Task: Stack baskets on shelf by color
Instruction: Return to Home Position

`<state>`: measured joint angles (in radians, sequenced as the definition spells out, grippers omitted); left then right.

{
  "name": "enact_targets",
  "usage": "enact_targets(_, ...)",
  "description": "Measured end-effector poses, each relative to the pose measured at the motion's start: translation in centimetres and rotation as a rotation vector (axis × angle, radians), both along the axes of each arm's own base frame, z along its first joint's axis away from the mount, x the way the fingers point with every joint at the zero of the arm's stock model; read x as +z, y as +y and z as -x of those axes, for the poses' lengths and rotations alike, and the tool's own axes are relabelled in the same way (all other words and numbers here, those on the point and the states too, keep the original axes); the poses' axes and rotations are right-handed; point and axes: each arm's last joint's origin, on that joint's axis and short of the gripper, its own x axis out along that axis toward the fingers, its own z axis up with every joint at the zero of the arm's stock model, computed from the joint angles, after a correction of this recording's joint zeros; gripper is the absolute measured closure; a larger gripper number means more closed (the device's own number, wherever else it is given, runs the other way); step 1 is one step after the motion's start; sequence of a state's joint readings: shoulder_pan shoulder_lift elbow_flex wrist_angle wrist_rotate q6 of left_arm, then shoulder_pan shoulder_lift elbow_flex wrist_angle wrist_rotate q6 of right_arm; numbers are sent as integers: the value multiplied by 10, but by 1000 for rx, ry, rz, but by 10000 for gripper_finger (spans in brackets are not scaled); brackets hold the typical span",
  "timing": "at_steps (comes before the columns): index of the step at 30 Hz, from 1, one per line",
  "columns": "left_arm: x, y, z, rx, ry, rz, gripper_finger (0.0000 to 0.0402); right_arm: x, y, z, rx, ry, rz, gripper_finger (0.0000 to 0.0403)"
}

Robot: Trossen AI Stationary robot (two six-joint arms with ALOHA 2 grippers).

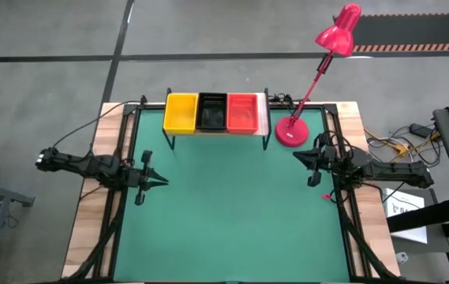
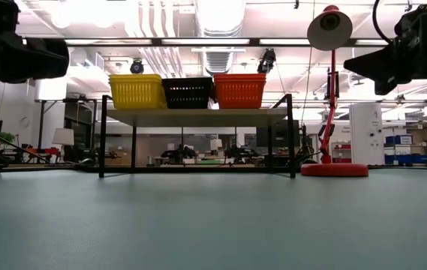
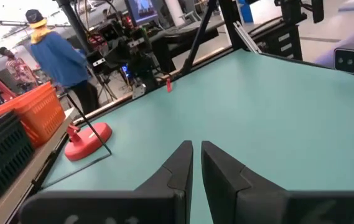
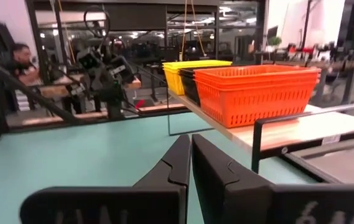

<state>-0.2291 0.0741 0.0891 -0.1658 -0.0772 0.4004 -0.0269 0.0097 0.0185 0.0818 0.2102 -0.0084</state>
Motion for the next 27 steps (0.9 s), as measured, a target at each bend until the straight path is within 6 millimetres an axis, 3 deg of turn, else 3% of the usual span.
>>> enact_targets(27,-2,0,-1,-1,13,-3,385,0,0,0,2,-6,-23,394)
